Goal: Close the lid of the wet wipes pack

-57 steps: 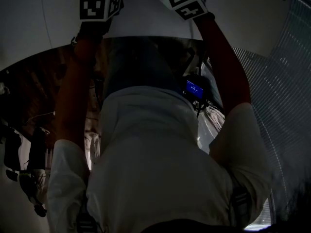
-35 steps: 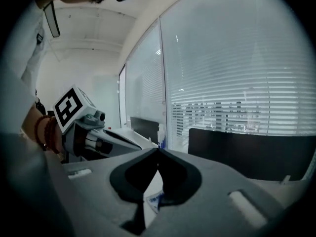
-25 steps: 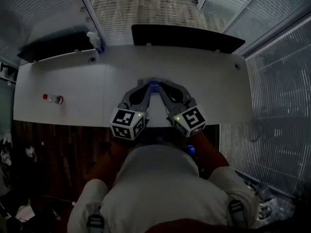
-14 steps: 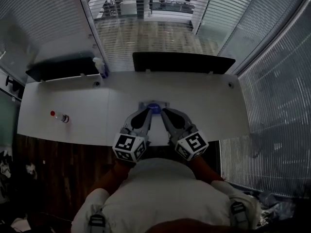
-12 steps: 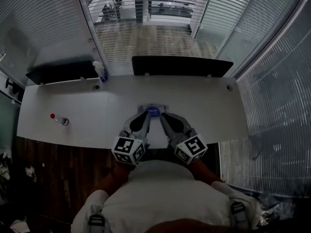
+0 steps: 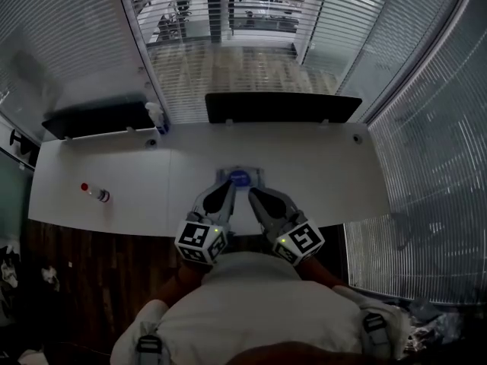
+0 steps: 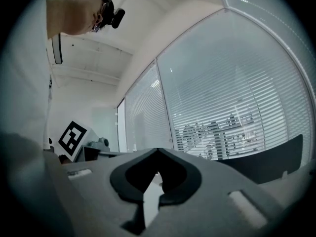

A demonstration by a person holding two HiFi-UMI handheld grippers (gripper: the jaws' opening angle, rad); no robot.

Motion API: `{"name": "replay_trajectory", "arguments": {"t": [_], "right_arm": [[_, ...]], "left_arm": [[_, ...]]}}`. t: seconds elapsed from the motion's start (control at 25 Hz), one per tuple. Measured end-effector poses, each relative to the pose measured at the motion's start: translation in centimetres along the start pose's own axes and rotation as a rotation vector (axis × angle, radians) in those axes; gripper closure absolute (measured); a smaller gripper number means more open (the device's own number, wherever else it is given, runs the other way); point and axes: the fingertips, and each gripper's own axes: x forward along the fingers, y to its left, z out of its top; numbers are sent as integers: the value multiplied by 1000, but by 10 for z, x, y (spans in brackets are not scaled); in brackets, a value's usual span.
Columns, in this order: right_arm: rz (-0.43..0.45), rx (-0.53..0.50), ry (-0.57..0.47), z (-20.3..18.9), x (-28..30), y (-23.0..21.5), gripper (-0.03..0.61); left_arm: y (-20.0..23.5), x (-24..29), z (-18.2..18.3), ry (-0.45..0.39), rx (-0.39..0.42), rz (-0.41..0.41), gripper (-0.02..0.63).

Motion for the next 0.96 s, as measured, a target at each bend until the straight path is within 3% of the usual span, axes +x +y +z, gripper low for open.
{"name": "replay_trajectory", "arguments": {"t": [0.96], "right_arm": [[18,59,16,-7,1,6,580]], "left_arm": [[-4,-9,-18,77,2,5,611]]}}
